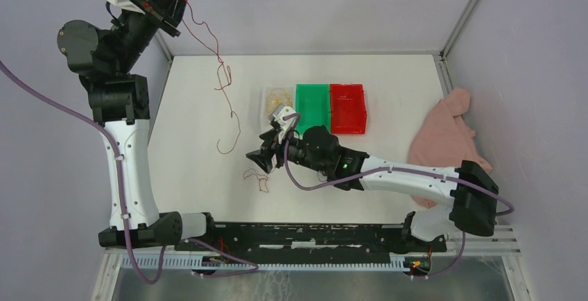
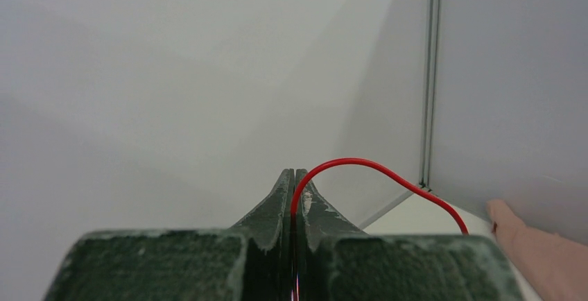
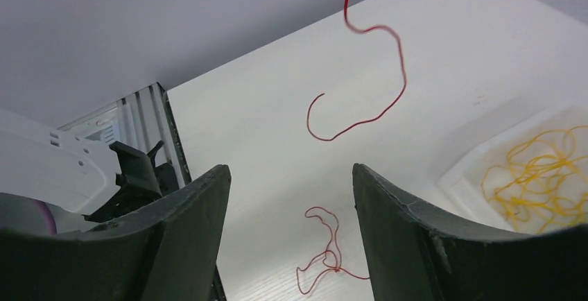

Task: Untangle the cables
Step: Place the cable in the bin.

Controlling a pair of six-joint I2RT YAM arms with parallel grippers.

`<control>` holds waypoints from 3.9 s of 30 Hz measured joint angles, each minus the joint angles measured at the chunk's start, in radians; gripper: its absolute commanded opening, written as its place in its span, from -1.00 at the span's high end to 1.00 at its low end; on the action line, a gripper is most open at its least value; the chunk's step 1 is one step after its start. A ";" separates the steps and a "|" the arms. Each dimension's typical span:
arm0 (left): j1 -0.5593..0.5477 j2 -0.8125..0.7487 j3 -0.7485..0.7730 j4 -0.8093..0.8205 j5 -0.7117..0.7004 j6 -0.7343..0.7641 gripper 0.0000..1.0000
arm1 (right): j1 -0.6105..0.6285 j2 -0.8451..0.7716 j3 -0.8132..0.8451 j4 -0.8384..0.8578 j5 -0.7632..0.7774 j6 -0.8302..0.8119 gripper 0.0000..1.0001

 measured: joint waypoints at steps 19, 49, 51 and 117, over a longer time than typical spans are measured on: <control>-0.029 -0.098 -0.111 -0.002 0.278 -0.009 0.94 | -0.193 0.175 0.670 -0.283 -0.152 -0.084 -0.57; -0.139 -0.109 -0.175 0.053 0.182 -0.010 0.94 | -0.407 0.256 0.675 -0.179 -0.390 0.240 1.00; -0.198 -0.091 -0.175 0.044 0.137 0.013 0.94 | -0.439 0.215 0.644 -0.169 -0.382 0.249 1.00; -0.743 0.875 0.146 -0.140 -0.496 0.517 0.94 | -0.982 0.180 0.135 -0.454 0.053 0.147 0.10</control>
